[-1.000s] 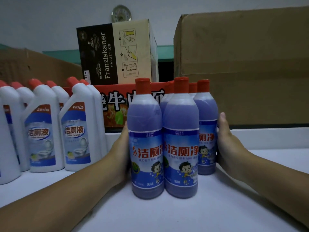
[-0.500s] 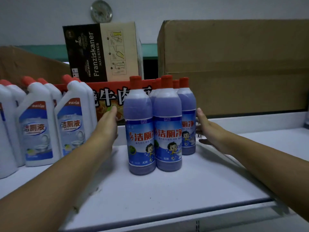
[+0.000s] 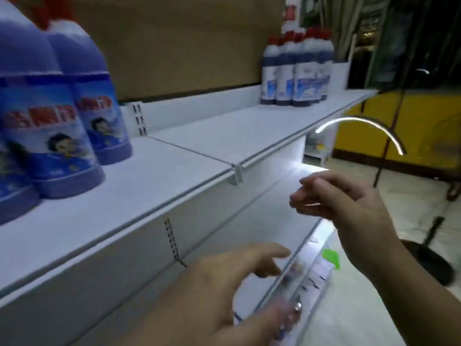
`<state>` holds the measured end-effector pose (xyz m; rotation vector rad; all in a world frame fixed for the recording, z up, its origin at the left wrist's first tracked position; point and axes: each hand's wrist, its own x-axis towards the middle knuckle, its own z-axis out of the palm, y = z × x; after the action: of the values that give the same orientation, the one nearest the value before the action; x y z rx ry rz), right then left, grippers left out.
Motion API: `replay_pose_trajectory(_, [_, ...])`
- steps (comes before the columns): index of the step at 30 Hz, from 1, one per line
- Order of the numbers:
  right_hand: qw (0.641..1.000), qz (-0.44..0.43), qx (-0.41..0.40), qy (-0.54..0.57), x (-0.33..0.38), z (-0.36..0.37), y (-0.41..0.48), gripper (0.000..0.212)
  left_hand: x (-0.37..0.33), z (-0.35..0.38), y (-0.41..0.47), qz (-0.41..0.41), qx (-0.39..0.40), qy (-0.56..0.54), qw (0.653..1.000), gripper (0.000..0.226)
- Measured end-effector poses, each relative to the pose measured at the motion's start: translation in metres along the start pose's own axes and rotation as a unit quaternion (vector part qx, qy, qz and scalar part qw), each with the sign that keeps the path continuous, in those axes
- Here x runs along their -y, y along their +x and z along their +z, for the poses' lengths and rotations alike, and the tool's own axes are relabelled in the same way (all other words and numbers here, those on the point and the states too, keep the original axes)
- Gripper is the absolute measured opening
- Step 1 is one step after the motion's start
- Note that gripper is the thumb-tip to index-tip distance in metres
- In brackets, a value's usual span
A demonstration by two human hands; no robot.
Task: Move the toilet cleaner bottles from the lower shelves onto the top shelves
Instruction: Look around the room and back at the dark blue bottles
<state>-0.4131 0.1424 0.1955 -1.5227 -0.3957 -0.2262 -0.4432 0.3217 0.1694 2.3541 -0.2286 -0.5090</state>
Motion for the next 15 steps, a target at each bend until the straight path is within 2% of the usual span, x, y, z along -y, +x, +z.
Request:
replay_pose_trajectory(1, [0.995, 0.063, -0.018, -0.073, -0.026, -0.022, -0.013, 0.009, -0.010, 0.016, 0.000, 0.027, -0.022, 0.030, 0.999, 0.046])
replay_pose_trajectory(2, [0.973, 0.142, 0.007, -0.182, -0.053, -0.045, -0.026, 0.010, -0.009, 0.035, 0.003, 0.051, -0.047, 0.092, 0.993, 0.048])
replay_pose_trajectory(3, [0.914, 0.242, 0.072, -0.318, -0.078, -0.067, -0.040, 0.021, -0.002, 0.055, 0.013, 0.030, -0.011, 0.136, 0.990, 0.053])
replay_pose_trajectory(4, [0.826, 0.340, 0.138, -0.428, -0.104, -0.091, -0.055, 0.038, 0.012, 0.073, 0.031, -0.009, 0.028, 0.175, 0.984, 0.059])
replay_pose_trajectory(5, [0.748, 0.397, 0.182, -0.500, -0.124, -0.116, -0.072, 0.051, 0.019, 0.090, 0.050, -0.039, 0.061, 0.202, 0.977, 0.064])
replay_pose_trajectory(6, [0.713, 0.427, 0.193, -0.522, -0.139, -0.140, -0.087, 0.059, 0.022, 0.107, 0.071, -0.061, 0.102, 0.218, 0.969, 0.068])
replay_pose_trajectory(7, [0.707, 0.448, 0.176, -0.518, -0.148, -0.162, -0.101, 0.062, 0.022, 0.120, 0.085, -0.075, 0.139, 0.220, 0.963, 0.072])
replay_pose_trajectory(9, [0.706, 0.473, 0.126, -0.512, -0.155, -0.201, -0.122, 0.065, 0.007, 0.142, 0.108, -0.076, 0.154, 0.206, 0.963, 0.072])
replay_pose_trajectory(12, [0.696, 0.497, 0.122, -0.504, -0.158, -0.256, -0.131, 0.063, -0.031, 0.168, 0.144, -0.055, 0.127, 0.157, 0.978, 0.044])
replay_pose_trajectory(15, [0.722, 0.474, 0.103, -0.493, -0.159, -0.313, -0.122, 0.062, -0.081, 0.195, 0.173, -0.021, 0.111, 0.108, 0.988, 0.053])
